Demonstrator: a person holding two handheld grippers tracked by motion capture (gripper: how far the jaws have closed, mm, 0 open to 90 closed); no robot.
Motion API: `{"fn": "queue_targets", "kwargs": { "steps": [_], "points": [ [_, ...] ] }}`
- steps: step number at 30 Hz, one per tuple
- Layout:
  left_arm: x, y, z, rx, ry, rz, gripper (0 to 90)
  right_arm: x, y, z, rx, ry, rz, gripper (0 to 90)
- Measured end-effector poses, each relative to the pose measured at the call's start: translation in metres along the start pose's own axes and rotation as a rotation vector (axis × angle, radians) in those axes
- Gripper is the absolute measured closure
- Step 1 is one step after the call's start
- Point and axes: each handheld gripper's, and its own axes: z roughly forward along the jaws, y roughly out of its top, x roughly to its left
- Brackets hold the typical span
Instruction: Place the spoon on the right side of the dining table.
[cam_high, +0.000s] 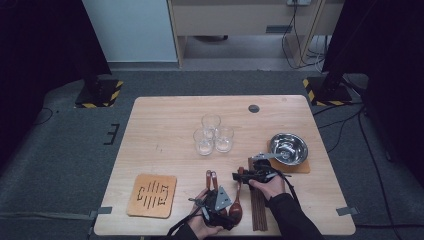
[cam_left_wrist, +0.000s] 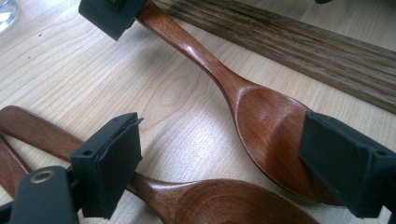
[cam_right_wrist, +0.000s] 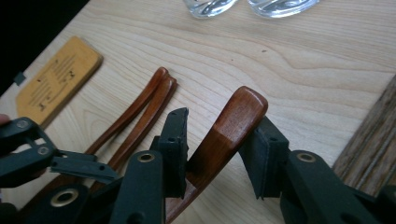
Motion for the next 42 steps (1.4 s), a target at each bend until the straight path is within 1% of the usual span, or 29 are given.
{"fn": "queue_targets", "kwargs": {
  "steps": [3, 11, 19, 22, 25, 29, 32, 42],
  "points": [
    [0.000, 0.000, 0.000, 0.000, 0.000, -0.002, 12.1, 0.001, 0.001, -0.002, -0.006, 0.019, 0.012, 64.7],
    [0.001, 0.001, 0.001, -0.006, 0.005, -0.015, 12.1, 0.002, 0.006, -0.009, -0.036, 0.067, 0.022, 68.6],
    [0.004, 0.001, 0.001, -0.011, 0.017, -0.031, 12.1, 0.003, 0.010, -0.015, -0.071, 0.108, 0.015, 72.0],
    [0.004, 0.001, 0.001, -0.012, 0.018, -0.032, 12.1, 0.004, 0.011, -0.017, -0.075, 0.122, 0.023, 73.0],
    [0.005, 0.002, 0.001, -0.012, 0.021, -0.033, 12.1, 0.004, 0.012, -0.019, -0.083, 0.136, 0.018, 74.1],
    [0.006, 0.002, 0.000, -0.013, 0.026, -0.038, 12.1, 0.004, 0.013, -0.021, -0.097, 0.154, 0.020, 75.7],
    [0.006, 0.002, 0.000, -0.014, 0.029, -0.037, 12.1, 0.004, 0.014, -0.022, -0.099, 0.164, 0.030, 76.7],
    [0.007, 0.002, -0.001, -0.013, 0.035, -0.039, 12.2, 0.004, 0.015, -0.026, -0.123, 0.190, 0.044, 80.1]
  ]
}}
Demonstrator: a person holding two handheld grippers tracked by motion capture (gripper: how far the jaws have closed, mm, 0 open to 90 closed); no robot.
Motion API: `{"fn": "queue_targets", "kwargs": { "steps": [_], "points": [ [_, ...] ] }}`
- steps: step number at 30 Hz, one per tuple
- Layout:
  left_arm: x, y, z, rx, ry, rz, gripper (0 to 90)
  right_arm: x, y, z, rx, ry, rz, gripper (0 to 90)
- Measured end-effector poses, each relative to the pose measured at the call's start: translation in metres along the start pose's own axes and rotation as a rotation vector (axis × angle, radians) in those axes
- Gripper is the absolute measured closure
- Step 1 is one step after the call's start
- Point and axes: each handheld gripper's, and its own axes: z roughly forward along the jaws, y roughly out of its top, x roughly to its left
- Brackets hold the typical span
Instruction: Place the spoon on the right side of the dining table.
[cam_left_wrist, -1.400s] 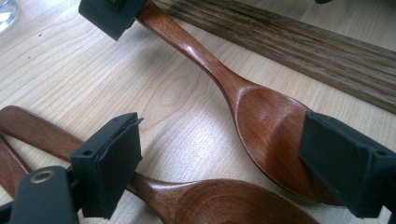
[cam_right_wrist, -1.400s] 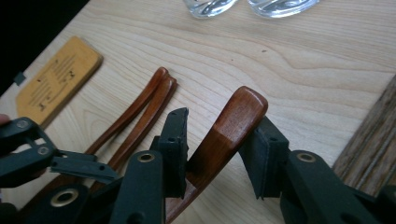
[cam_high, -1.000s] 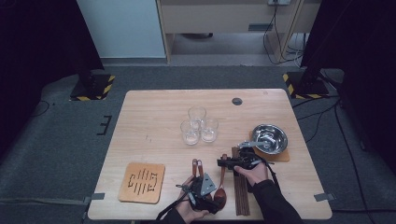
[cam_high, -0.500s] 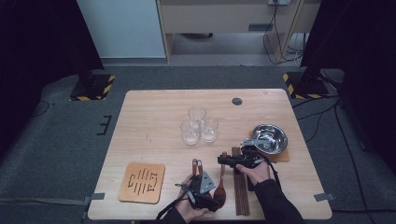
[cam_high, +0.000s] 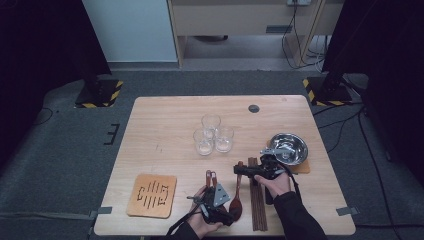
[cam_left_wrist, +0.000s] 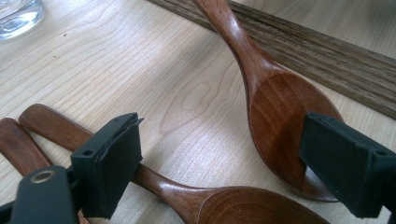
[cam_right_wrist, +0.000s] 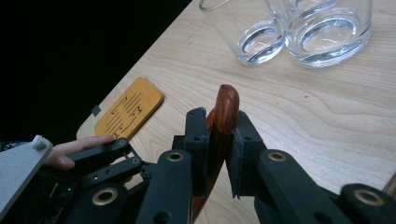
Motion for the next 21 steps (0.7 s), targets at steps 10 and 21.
{"fn": "queue_targets", "kwargs": {
  "steps": [10, 21],
  "points": [
    [0.0002, 0.0001, -0.0003, -0.004, 0.005, 0.002, 12.3, 0.0027, 0.0007, -0.0015, -0.019, 0.022, 0.030, 82.6],
    [0.0003, 0.0006, -0.0002, -0.004, 0.010, 0.000, 12.3, 0.0048, 0.0008, -0.0020, -0.039, 0.049, 0.057, 84.3]
  ]
}}
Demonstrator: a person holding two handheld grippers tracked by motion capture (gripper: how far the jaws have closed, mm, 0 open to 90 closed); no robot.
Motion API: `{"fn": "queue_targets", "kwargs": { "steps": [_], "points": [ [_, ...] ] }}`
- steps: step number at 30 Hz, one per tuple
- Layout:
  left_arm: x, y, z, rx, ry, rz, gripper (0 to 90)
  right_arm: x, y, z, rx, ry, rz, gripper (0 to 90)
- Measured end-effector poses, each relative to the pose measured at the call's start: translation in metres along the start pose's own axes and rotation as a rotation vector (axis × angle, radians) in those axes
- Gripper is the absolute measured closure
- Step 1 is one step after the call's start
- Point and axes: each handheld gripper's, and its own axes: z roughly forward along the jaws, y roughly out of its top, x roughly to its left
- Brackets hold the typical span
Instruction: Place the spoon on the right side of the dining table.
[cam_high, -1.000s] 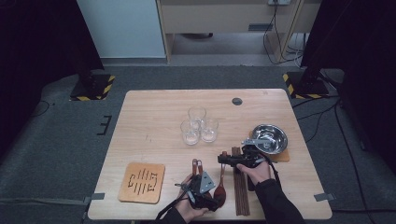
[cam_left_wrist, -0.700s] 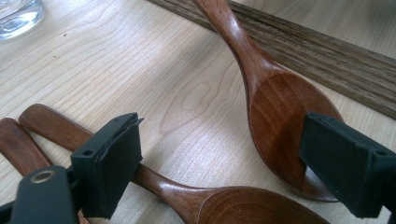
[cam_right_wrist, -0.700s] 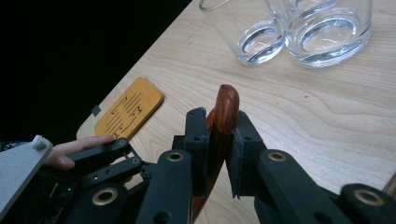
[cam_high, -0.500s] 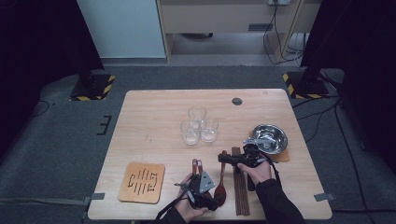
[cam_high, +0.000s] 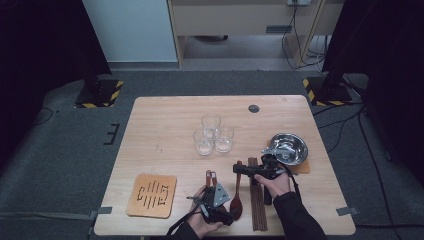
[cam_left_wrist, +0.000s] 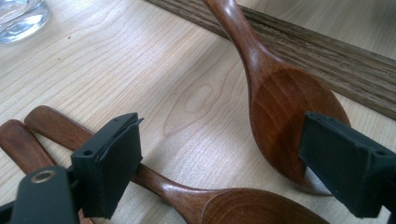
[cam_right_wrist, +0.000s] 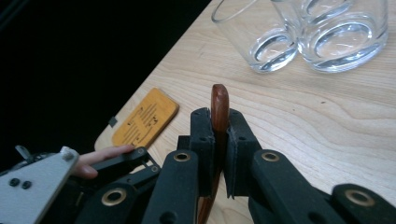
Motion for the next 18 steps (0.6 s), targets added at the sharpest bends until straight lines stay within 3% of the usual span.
{"fn": "queue_targets", "kwargs": {
  "steps": [10, 18],
  "points": [
    [-0.0003, 0.0011, -0.0003, -0.001, 0.002, -0.002, 13.5, 0.0030, 0.0003, -0.0002, -0.012, 0.007, -0.001, 84.9],
    [0.0009, 0.0023, -0.0057, -0.020, -0.023, -0.011, 13.8, 0.0057, 0.0043, -0.0048, -0.044, -0.003, -0.017, 84.9]
  ]
}}
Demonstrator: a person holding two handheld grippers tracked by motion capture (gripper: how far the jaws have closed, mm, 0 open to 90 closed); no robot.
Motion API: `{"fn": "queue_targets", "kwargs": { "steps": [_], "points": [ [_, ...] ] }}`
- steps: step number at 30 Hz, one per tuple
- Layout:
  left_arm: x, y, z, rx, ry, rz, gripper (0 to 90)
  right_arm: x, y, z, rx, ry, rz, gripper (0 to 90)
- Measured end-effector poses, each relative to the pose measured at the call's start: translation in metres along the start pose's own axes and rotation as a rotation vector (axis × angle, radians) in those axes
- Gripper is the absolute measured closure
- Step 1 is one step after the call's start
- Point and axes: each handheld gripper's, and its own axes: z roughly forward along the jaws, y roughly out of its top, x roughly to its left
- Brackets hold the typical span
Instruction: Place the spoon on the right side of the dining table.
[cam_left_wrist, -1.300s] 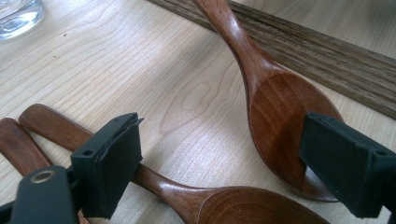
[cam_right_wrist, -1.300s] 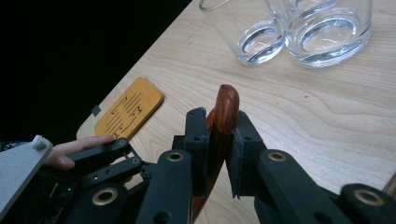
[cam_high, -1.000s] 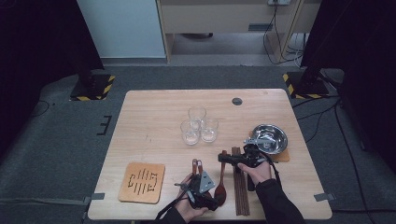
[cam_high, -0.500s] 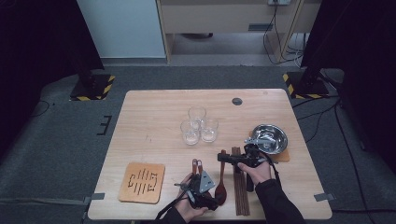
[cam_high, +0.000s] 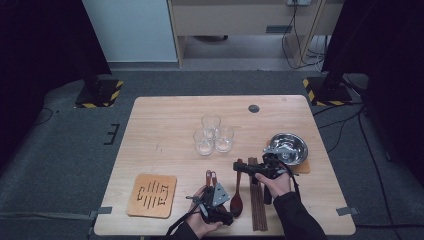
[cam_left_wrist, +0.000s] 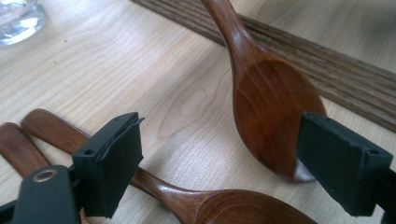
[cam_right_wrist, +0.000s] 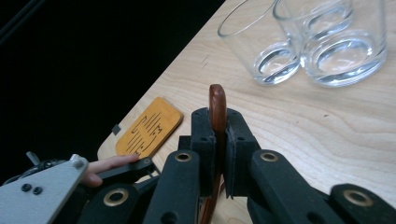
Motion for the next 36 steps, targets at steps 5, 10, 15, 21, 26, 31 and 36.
{"fn": "queue_targets", "kwargs": {
  "steps": [5, 10, 15, 21, 26, 31, 36],
  "points": [
    [0.004, 0.001, -0.008, -0.020, 0.008, -0.009, 13.8, 0.000, 0.004, -0.005, -0.032, -0.012, -0.012, 84.9],
    [0.010, 0.002, -0.019, -0.044, 0.022, -0.027, 13.7, 0.001, 0.010, -0.012, -0.075, -0.030, -0.026, 84.9],
    [0.019, -0.001, -0.031, -0.060, 0.045, -0.050, 13.7, 0.000, 0.014, -0.019, -0.111, -0.048, -0.037, 84.8],
    [0.033, -0.005, -0.045, -0.079, 0.077, -0.083, 13.8, 0.000, 0.018, -0.024, -0.144, -0.067, -0.045, 84.8],
    [0.045, -0.011, -0.057, -0.091, 0.104, -0.115, 13.8, -0.001, 0.019, -0.027, -0.162, -0.084, -0.045, 84.8],
    [0.057, -0.018, -0.065, -0.094, 0.133, -0.140, 13.8, -0.002, 0.022, -0.031, -0.187, -0.100, -0.052, 84.8],
    [0.066, -0.025, -0.072, -0.091, 0.159, -0.165, 13.8, -0.001, 0.027, -0.037, -0.218, -0.107, -0.058, 84.8]
  ]
}}
